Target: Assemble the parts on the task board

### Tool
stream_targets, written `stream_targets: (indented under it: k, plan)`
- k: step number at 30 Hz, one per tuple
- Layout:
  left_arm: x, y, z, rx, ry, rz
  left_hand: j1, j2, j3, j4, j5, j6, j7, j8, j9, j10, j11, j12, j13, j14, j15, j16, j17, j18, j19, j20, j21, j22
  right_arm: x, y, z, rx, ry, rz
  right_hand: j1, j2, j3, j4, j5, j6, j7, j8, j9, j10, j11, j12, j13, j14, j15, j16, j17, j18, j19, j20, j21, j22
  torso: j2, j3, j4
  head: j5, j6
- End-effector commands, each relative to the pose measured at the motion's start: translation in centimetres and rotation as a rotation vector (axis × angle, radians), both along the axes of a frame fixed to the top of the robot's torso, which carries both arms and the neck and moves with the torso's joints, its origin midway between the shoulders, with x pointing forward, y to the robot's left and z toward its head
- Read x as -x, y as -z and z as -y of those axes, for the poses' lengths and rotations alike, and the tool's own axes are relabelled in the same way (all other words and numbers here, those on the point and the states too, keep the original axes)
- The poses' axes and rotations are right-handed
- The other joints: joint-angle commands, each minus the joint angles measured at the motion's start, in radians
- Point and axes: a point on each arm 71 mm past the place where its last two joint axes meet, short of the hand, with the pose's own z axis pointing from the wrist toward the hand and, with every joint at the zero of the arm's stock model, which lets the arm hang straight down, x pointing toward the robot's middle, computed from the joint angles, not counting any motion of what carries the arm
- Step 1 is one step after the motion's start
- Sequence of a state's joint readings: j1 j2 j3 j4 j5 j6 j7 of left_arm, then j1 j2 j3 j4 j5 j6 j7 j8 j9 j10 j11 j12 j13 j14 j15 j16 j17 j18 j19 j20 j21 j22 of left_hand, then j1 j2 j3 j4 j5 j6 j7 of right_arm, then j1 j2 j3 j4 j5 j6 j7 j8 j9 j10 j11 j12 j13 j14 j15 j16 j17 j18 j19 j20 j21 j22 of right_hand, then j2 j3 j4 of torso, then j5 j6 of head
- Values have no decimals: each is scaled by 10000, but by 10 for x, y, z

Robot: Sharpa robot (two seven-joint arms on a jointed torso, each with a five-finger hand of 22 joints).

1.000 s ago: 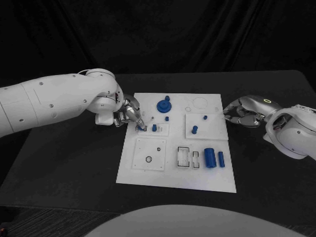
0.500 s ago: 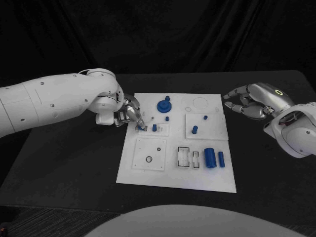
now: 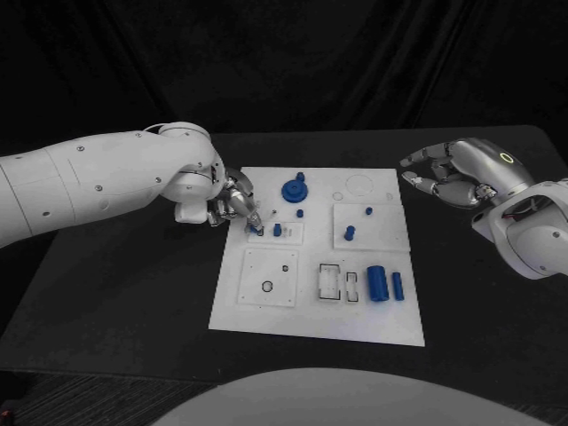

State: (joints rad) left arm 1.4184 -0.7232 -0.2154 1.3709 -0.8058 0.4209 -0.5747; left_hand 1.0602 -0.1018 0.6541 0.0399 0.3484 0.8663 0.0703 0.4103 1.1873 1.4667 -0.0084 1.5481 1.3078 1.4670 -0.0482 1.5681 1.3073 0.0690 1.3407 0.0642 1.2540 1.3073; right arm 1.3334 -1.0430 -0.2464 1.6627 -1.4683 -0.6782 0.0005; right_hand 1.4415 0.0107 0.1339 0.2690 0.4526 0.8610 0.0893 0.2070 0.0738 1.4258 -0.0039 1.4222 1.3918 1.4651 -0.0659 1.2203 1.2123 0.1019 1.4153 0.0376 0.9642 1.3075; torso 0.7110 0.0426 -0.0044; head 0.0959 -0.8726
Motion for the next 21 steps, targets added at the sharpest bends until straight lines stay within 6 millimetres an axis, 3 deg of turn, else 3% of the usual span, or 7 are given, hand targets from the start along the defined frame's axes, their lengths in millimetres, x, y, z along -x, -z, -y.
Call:
stream_targets:
  k: [1, 13, 21]
  plan:
    - [0, -1, 4, 98, 133, -113, 24, 87, 774, -838, 31, -12, -66, -33, 18, 776, 64, -25, 2438, 1038, 42, 27, 2634, 103, -61, 28, -11, 1581, 0, -3, -1, -114, -63, 291, 7, -84, 31, 9, 45, 65, 8, 57, 8, 121, -65, 18, -263, 276, -71, 20, -8, -20, 49, 10, 32, 1326, 10, -5, 1, 3, 0]
    - [-1, 0, 7, -87, 231, -242, 58, 128, 773, -924, 87, -24, -34, -43, 26, 772, 80, -29, 2435, 1038, 52, 27, 2634, 106, -72, 36, -20, 1578, -1, -1, -2, -15, -51, 106, 11, -89, 32, 6, 46, 64, 9, 56, 7, 120, -65, 16, -266, 276, -71, 13, -15, -18, 48, 9, 23, 1324, 16, -17, 36, -41, 0]
    - [-1, 1, 9, -291, 239, -327, 109, 176, 772, -1061, 144, -29, 18, -62, 30, 757, 113, -42, 2427, 1038, 74, 27, 2634, 108, -86, 51, -25, 1575, -1, -1, -2, 2, -58, 77, 11, -89, 32, 6, 46, 64, 9, 56, 7, 120, -65, 16, -266, 276, -71, 13, -15, -18, 48, 9, 23, 1324, 9, -12, 11, -23, 0]
